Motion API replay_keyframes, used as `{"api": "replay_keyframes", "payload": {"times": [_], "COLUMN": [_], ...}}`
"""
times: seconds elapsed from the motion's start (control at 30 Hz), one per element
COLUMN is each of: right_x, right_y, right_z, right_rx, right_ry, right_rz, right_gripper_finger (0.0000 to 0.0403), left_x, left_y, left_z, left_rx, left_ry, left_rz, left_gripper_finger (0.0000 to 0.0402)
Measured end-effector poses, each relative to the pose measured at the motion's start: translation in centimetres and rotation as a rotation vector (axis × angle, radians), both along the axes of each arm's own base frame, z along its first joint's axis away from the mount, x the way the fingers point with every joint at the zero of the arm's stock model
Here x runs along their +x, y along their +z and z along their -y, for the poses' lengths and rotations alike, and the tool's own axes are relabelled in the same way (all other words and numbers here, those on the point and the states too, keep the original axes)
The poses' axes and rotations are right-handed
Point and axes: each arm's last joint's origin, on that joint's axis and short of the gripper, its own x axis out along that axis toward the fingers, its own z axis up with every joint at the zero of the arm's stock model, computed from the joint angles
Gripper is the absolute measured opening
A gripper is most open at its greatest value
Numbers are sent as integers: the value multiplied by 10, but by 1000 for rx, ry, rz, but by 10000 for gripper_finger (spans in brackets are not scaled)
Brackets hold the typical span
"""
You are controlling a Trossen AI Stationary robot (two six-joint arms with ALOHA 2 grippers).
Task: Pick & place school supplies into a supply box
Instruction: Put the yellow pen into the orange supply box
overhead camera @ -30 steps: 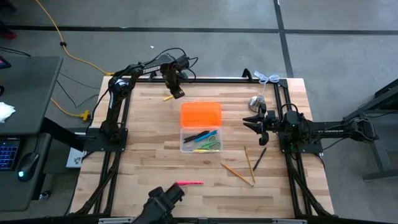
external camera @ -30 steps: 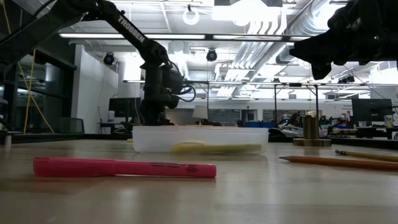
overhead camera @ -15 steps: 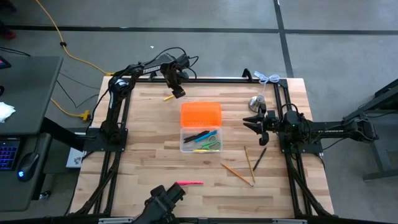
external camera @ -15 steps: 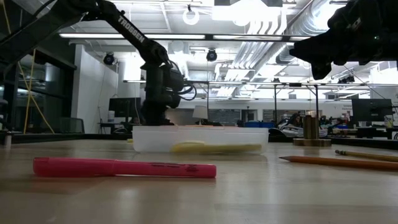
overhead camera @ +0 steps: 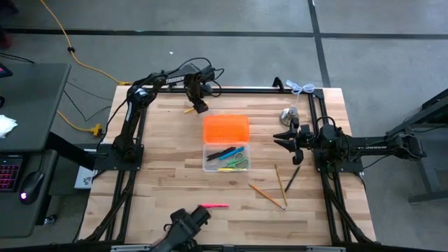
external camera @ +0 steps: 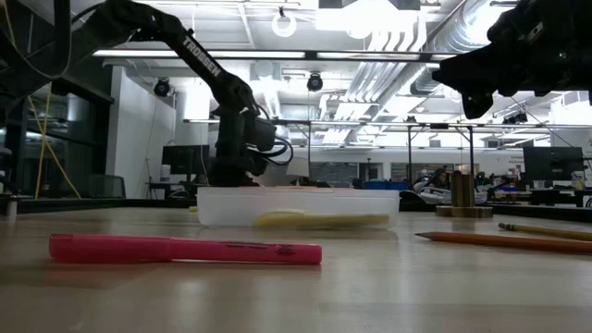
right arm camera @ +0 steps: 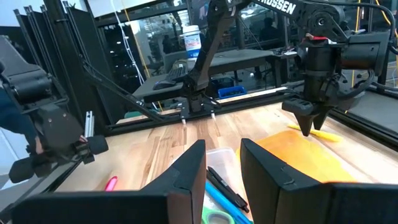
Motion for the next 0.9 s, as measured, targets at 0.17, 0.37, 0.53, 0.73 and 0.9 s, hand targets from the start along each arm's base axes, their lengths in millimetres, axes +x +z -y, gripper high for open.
{"api": "replay_keyframes", "payload": {"times": [0.17, 0.37, 0.53, 0.73, 0.9], "right_x": [0, 0, 0, 0, 0], "right_y": [0, 0, 0, 0, 0], "right_z": [0, 0, 0, 0, 0], "right_rx": [1, 2, 10, 20, 20], "right_ry": [0, -1, -1, -1, -1], "right_rz": [0, 1, 1, 4, 5], "right_gripper_finger": [78, 78, 78, 78, 78], "left_x": [1, 2, 5, 9, 9], "left_y": [-1, -13, -27, -30, -30], "left_z": [-1, -3, -2, 1, 1], "left_rx": [10, 2, -21, 16, 16], "left_ry": [-25, -34, -35, -45, -41], "left_rz": [6, -11, -46, -83, -83], "left_gripper_finger": [221, 143, 95, 67, 44]}}
